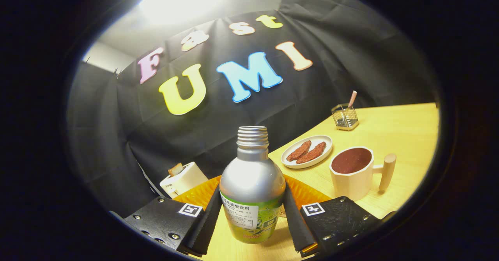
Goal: Take the bottle from table, then pour the juice into the cup, finally place the bottle on the coaster
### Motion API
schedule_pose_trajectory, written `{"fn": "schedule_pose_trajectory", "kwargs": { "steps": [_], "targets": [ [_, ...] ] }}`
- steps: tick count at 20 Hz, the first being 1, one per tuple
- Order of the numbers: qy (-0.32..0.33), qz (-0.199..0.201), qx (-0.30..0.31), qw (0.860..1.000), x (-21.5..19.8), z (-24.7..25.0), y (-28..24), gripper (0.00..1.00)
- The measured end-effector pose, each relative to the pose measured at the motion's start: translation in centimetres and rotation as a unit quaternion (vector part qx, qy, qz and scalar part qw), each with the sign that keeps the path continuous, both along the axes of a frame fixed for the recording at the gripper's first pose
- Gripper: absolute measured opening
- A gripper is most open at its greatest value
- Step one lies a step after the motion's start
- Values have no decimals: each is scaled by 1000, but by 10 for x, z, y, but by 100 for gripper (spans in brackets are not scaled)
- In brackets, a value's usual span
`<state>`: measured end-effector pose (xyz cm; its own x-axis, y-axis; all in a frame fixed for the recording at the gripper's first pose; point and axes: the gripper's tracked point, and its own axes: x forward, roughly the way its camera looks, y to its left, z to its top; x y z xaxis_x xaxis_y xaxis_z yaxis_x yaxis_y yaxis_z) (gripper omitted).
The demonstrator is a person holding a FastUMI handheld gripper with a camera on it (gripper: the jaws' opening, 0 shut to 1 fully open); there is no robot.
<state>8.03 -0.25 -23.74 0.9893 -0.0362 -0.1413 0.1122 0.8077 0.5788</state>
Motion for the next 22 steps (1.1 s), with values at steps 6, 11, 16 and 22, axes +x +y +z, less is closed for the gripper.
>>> {"fn": "schedule_pose_trajectory", "kwargs": {
  "steps": [6,11,16,22],
  "targets": [
    [-14,-3,87,996,3,4,-9,78],
    [-24,-1,148,989,8,11,-14,78],
    [-17,-5,218,976,21,6,-14,78],
    [-32,-6,304,952,25,5,-20,78]
  ]
}}
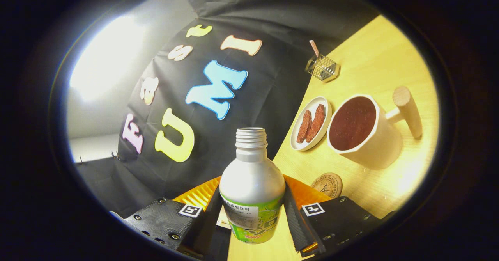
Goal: Take the bottle from table, then pour the juice into the cup, finally place the bottle on the coaster
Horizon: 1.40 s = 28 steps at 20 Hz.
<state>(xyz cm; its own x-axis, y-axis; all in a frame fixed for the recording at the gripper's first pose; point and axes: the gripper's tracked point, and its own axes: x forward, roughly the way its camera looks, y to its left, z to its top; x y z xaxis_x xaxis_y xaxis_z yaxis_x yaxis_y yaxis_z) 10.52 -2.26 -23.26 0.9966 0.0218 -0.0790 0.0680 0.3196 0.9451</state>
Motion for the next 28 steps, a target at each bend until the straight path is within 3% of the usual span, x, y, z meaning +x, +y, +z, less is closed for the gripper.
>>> {"fn": "schedule_pose_trajectory", "kwargs": {
  "steps": [12,28],
  "targets": [
    [-30,-17,132,991,3,7,-6,78],
    [-67,-35,246,966,2,14,-12,77]
  ]
}}
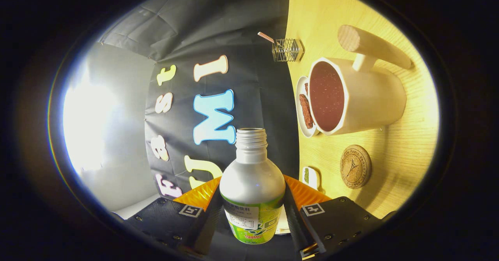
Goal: Take the bottle from table, then pour the juice into the cup, finally place the bottle on the coaster
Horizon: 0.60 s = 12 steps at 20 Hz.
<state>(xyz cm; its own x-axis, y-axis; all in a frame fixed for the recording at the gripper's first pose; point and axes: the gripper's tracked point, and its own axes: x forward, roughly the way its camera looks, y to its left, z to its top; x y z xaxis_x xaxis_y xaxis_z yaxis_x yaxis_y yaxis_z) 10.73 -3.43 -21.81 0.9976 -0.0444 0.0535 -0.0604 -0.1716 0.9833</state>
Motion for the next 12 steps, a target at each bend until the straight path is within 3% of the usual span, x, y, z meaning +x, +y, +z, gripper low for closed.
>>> {"fn": "schedule_pose_trajectory", "kwargs": {
  "steps": [12],
  "targets": [
    [-20,-8,58,998,4,1,-1,77]
  ]
}}
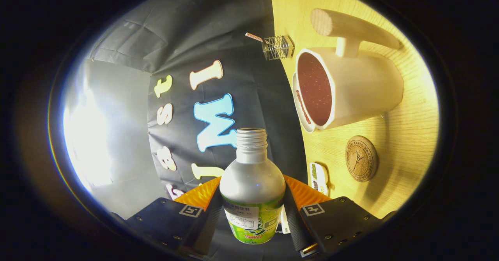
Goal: Take the bottle from table, then pour the juice into the cup, finally place the bottle on the coaster
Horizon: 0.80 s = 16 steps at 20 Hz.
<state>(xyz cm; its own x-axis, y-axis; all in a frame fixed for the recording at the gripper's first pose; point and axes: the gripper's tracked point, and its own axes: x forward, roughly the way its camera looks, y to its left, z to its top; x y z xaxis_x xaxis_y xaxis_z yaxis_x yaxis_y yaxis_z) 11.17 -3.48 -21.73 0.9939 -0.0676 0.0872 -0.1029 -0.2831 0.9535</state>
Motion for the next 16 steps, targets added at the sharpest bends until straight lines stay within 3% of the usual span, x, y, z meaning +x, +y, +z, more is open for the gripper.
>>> {"fn": "schedule_pose_trajectory", "kwargs": {
  "steps": [16],
  "targets": [
    [-23,-5,47,999,3,6,1,77]
  ]
}}
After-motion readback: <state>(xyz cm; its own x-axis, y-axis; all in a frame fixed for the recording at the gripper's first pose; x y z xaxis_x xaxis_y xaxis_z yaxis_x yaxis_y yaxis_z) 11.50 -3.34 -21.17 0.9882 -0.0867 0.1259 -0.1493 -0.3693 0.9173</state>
